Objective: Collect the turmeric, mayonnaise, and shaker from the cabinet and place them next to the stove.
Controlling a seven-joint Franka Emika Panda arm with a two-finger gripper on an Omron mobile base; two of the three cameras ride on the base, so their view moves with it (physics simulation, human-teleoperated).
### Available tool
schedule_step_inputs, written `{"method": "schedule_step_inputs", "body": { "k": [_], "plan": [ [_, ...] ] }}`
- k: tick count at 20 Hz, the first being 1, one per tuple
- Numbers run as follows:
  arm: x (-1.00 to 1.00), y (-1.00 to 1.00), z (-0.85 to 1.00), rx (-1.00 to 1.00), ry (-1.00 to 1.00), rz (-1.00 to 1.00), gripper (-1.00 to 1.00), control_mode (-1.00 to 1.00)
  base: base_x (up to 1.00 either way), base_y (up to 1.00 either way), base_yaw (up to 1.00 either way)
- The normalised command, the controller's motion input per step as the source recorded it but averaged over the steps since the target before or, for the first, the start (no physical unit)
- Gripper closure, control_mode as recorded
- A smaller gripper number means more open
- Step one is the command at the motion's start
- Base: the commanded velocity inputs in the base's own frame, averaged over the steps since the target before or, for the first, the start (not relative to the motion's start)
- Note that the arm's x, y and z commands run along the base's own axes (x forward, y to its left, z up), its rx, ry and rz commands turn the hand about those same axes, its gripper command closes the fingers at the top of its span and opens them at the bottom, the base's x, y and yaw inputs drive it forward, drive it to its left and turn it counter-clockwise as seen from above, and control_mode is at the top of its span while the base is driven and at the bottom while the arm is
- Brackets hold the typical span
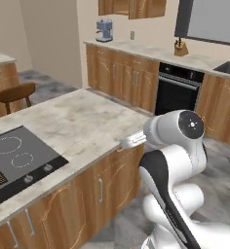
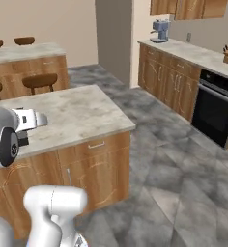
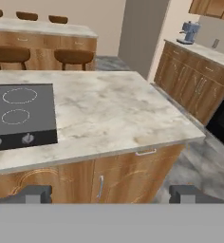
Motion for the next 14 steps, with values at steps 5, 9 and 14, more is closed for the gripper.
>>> {"method": "schedule_step_inputs", "body": {
  "k": [5,9,14],
  "plan": [
    [0.0,0.0,0.0,0.0,0.0,0.0,-1.0,1.0,0.04,-1.0,-0.1],
    [0.0,0.0,0.0,0.0,0.0,0.0,-1.0,1.0,0.29,-1.0,-0.07],
    [0.0,0.0,0.0,0.0,0.0,0.0,-1.0,1.0,0.69,-1.0,-0.03]
  ]
}}
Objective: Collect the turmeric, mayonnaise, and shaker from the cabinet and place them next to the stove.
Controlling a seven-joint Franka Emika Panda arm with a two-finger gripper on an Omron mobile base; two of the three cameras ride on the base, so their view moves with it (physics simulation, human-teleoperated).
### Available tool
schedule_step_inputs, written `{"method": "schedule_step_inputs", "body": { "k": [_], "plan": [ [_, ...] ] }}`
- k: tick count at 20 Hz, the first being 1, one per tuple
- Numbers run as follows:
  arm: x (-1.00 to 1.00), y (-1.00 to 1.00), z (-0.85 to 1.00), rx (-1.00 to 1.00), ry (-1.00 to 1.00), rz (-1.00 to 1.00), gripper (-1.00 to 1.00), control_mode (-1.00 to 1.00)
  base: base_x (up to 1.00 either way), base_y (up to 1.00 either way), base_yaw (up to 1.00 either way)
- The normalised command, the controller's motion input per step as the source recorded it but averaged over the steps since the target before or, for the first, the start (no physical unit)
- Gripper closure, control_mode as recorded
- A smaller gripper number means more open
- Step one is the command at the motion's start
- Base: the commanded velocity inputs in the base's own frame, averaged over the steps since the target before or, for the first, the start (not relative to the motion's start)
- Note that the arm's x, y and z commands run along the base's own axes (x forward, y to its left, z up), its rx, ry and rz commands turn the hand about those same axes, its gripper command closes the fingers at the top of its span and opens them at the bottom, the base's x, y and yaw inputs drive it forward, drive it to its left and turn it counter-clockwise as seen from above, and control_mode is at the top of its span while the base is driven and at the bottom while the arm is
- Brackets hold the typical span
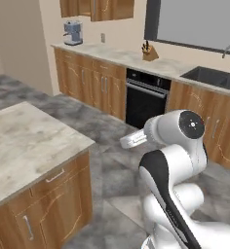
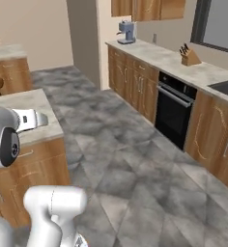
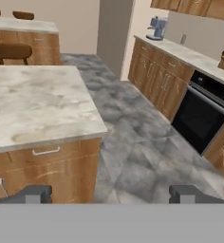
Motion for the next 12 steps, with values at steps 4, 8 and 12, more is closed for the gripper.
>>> {"method": "schedule_step_inputs", "body": {
  "k": [4,8,12],
  "plan": [
    [0.0,0.0,0.0,0.0,0.0,0.0,-1.0,1.0,0.87,-1.0,0.0],
    [0.0,0.0,0.0,0.0,0.0,0.0,-1.0,1.0,1.0,-0.99,0.03],
    [0.0,0.0,0.0,0.0,0.0,0.0,-1.0,1.0,1.0,-0.94,0.08]
  ]
}}
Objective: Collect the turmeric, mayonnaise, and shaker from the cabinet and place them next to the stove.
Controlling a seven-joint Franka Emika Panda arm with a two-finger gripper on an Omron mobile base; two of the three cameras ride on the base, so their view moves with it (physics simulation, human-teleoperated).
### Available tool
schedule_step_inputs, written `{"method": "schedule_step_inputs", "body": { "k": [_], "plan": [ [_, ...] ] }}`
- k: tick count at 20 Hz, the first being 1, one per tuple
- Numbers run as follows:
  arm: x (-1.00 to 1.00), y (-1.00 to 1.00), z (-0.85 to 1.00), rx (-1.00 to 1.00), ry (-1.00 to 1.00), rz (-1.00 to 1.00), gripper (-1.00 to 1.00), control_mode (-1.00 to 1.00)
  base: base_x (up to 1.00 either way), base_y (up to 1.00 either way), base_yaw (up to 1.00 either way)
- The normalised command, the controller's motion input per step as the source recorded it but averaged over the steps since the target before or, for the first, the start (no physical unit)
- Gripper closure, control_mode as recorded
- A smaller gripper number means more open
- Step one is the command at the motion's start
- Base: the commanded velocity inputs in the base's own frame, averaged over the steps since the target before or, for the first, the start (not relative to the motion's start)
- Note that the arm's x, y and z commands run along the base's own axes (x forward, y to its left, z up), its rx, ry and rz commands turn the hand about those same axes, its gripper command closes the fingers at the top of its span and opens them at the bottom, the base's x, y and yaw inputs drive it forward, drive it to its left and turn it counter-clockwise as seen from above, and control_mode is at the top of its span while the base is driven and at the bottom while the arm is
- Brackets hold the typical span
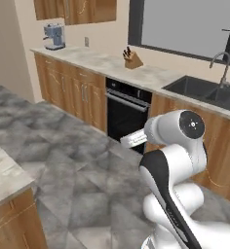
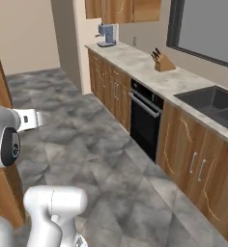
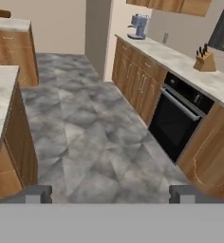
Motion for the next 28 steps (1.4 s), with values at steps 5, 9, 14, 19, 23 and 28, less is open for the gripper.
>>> {"method": "schedule_step_inputs", "body": {
  "k": [5,9,14,19,23,28],
  "plan": [
    [0.0,0.0,0.0,0.0,0.0,0.0,-1.0,1.0,1.0,-0.45,0.18],
    [0.0,0.0,0.0,0.0,0.0,0.0,-1.0,1.0,1.0,-0.2,0.26],
    [0.0,0.0,0.0,0.0,0.0,0.0,-1.0,1.0,1.0,-0.03,0.24],
    [0.0,0.0,0.0,0.0,0.0,0.0,-1.0,1.0,1.0,-0.01,0.13],
    [0.0,0.0,0.0,0.0,0.0,0.0,-1.0,1.0,1.0,0.03,0.02],
    [0.0,0.0,0.0,0.0,0.0,0.0,-1.0,1.0,1.0,0.35,-0.06]
  ]
}}
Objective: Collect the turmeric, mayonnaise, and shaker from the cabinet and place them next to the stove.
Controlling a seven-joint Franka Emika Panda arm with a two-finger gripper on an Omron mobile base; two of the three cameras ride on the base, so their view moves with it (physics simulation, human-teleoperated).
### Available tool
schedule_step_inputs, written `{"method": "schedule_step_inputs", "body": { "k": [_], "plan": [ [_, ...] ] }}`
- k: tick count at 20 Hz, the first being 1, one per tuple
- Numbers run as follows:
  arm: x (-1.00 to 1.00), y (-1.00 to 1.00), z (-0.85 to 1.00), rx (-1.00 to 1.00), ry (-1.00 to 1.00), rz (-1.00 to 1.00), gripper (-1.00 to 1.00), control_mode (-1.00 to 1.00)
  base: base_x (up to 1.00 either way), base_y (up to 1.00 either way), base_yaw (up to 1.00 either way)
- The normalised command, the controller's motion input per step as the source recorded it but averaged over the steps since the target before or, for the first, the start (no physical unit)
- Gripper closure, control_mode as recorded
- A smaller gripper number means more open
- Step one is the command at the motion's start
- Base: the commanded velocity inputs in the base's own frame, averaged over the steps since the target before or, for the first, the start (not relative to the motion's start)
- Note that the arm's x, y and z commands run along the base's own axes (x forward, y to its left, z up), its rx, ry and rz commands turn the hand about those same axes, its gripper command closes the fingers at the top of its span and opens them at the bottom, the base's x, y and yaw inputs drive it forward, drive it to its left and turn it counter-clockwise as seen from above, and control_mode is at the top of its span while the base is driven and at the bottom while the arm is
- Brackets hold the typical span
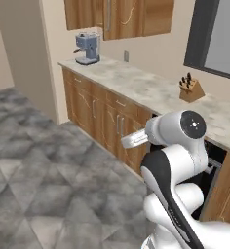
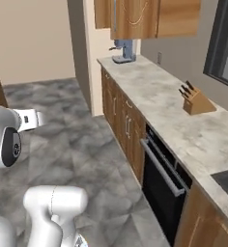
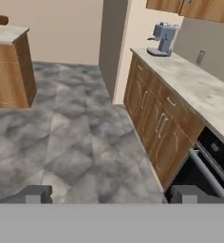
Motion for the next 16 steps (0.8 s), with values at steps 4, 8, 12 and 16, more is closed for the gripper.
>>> {"method": "schedule_step_inputs", "body": {
  "k": [4,8,12,16],
  "plan": [
    [0.0,0.0,0.0,0.0,0.0,0.0,-1.0,1.0,1.0,0.58,-0.21],
    [0.0,0.0,0.0,0.0,0.0,0.0,-1.0,1.0,1.0,0.48,-0.27],
    [0.0,0.0,0.0,0.0,0.0,0.0,-1.0,1.0,0.98,0.51,-0.29],
    [0.0,0.0,0.0,0.0,0.0,0.0,-1.0,1.0,0.91,0.49,-0.31]
  ]
}}
